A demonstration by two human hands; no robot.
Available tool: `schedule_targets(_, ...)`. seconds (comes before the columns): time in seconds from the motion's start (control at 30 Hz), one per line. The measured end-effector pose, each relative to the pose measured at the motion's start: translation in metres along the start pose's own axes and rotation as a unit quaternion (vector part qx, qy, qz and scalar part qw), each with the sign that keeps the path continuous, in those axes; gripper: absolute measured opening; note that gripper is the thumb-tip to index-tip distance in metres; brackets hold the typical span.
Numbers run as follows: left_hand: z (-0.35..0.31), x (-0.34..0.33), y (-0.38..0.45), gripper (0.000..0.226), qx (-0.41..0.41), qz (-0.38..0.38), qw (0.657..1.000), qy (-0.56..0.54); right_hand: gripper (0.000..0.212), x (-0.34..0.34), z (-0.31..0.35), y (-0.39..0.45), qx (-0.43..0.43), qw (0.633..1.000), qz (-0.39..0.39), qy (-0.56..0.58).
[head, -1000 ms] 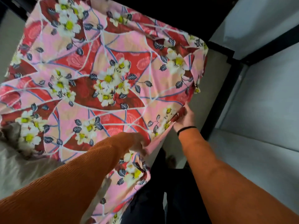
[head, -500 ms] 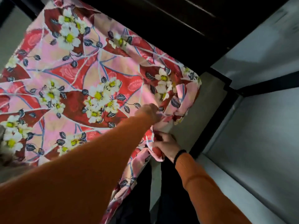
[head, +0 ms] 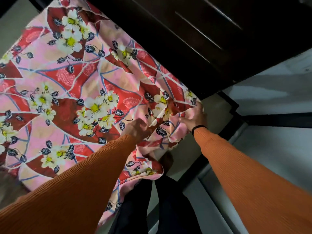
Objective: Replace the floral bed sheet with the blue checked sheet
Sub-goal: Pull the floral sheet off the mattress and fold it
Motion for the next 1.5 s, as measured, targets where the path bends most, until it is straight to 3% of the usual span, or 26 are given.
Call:
schedule_targets(0.07,-0.017,0.007,0.003,0.033,-0.021,-0.041,0.998,-0.045,0.028,0.014,0.010,-0.003,0.020,0.996,-0.087,-0.025)
schedule_targets(0.1,-0.026,0.011,0.005,0.028,-0.036,-0.054,0.996,-0.057,0.008,0.018,0.017,-0.007,0.043,0.993,-0.109,-0.025)
schedule_targets(0.2,-0.052,0.018,0.007,0.023,-0.074,-0.054,0.990,-0.107,0.014,0.024,0.039,-0.027,0.098,0.990,-0.101,0.006)
schedule_targets(0.33,-0.084,0.016,-0.002,0.051,-0.057,0.009,0.970,-0.235,0.012,0.010,0.074,-0.076,0.268,0.960,-0.050,-0.057)
schedule_targets(0.4,-0.094,0.019,-0.002,0.065,-0.048,0.003,0.972,-0.230,0.011,-0.003,0.088,-0.099,0.338,0.930,-0.038,-0.139)
schedule_targets(0.47,-0.100,0.026,0.005,0.052,-0.033,-0.018,0.978,-0.204,0.008,-0.012,0.097,-0.111,0.359,0.913,-0.025,-0.190)
schedule_targets(0.53,-0.096,0.035,0.013,0.025,-0.002,-0.045,0.975,-0.215,0.014,-0.019,0.106,-0.112,0.337,0.924,0.027,-0.177)
schedule_targets(0.6,-0.082,0.038,0.018,0.024,0.038,-0.056,0.963,-0.262,0.020,-0.025,0.109,-0.109,0.317,0.936,0.087,-0.128)
schedule_targets(0.67,-0.065,0.036,0.026,0.028,0.073,-0.048,0.931,-0.353,0.025,-0.026,0.115,-0.100,0.286,0.948,0.117,-0.076)
schedule_targets(0.73,-0.049,0.036,0.029,0.027,0.088,-0.054,0.875,-0.473,0.037,-0.022,0.121,-0.084,0.245,0.960,0.132,-0.015)
schedule_targets(0.83,-0.040,0.034,0.019,0.021,0.106,-0.038,0.782,-0.614,0.067,-0.022,0.144,-0.059,0.283,0.944,0.167,-0.034)
schedule_targets(0.9,-0.032,0.028,0.015,0.017,0.125,-0.033,0.739,-0.661,0.070,-0.029,0.156,-0.053,0.303,0.915,0.248,-0.102)
schedule_targets(0.97,-0.024,0.028,0.011,0.015,0.147,-0.062,0.702,-0.694,0.053,-0.037,0.167,-0.057,0.307,0.876,0.324,-0.182)
schedule_targets(1.1,-0.022,0.040,-0.009,0.038,0.192,-0.120,0.654,-0.722,0.055,-0.039,0.186,-0.083,0.383,0.777,0.337,-0.370)
schedule_targets(1.17,-0.020,0.047,-0.023,0.065,0.203,-0.156,0.685,-0.682,0.062,-0.040,0.191,-0.098,0.413,0.747,0.335,-0.399)
schedule_targets(1.2,-0.019,0.052,-0.028,0.071,0.191,-0.173,0.729,-0.634,0.063,-0.040,0.193,-0.104,0.428,0.735,0.335,-0.406)
schedule_targets(1.33,-0.012,0.045,-0.042,0.071,0.143,-0.170,0.861,-0.458,0.039,-0.052,0.184,-0.125,0.432,0.703,0.402,-0.398)
schedule_targets(1.4,0.001,0.041,-0.047,0.066,0.175,-0.188,0.891,-0.375,0.034,-0.061,0.179,-0.128,0.400,0.720,0.443,-0.354)
schedule_targets(1.5,0.017,0.046,-0.054,0.054,0.186,-0.218,0.884,-0.370,0.031,-0.071,0.181,-0.121,0.316,0.788,0.469,-0.244)
Point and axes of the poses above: each hand's wrist, its own y-axis towards the middle knuckle, its own x-axis out of the back of the hand, z = x × y, the point moved 6 cm from there along y, towards the middle knuckle, and after that the axes turned 10 degrees about -y, right-handed, at the moved point
